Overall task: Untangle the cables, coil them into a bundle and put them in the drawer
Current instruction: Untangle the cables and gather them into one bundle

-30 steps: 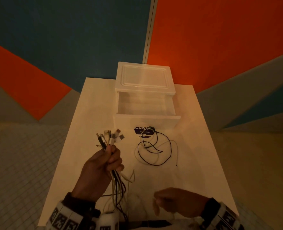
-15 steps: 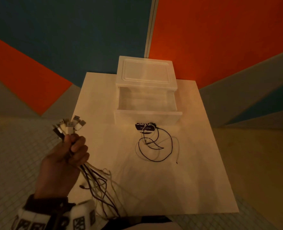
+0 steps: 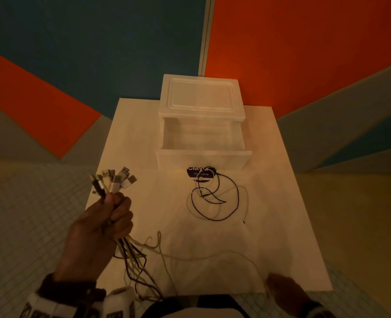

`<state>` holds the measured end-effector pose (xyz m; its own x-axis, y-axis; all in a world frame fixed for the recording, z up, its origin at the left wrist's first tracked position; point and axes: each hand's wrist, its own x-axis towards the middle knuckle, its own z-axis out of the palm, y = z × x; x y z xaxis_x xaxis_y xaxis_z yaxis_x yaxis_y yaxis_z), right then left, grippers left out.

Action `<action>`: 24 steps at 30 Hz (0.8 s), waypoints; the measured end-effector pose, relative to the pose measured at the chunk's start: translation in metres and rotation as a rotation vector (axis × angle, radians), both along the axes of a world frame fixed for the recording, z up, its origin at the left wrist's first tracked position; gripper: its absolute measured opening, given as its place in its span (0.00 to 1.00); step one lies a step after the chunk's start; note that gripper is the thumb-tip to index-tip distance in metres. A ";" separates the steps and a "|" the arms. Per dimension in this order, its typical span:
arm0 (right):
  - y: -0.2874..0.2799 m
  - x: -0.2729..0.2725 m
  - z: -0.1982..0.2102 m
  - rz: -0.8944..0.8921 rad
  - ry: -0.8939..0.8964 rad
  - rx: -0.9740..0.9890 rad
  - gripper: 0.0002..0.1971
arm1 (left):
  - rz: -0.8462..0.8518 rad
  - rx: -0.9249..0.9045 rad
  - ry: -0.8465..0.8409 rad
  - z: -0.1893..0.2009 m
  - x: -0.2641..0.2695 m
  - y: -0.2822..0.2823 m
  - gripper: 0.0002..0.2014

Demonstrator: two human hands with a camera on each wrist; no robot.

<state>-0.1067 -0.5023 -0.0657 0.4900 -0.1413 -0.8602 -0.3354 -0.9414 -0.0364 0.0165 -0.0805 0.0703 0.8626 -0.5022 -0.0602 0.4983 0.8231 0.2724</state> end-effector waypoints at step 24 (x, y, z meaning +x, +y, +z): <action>0.123 0.106 0.140 -0.389 -0.794 1.247 0.10 | 0.075 0.674 0.017 -0.001 -0.006 -0.082 0.28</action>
<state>-0.0007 -0.3793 0.0739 0.9719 0.2261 -0.0657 -0.0590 -0.0361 -0.9976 0.0109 -0.1623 0.0697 0.8896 -0.2894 -0.3533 0.4556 0.5087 0.7305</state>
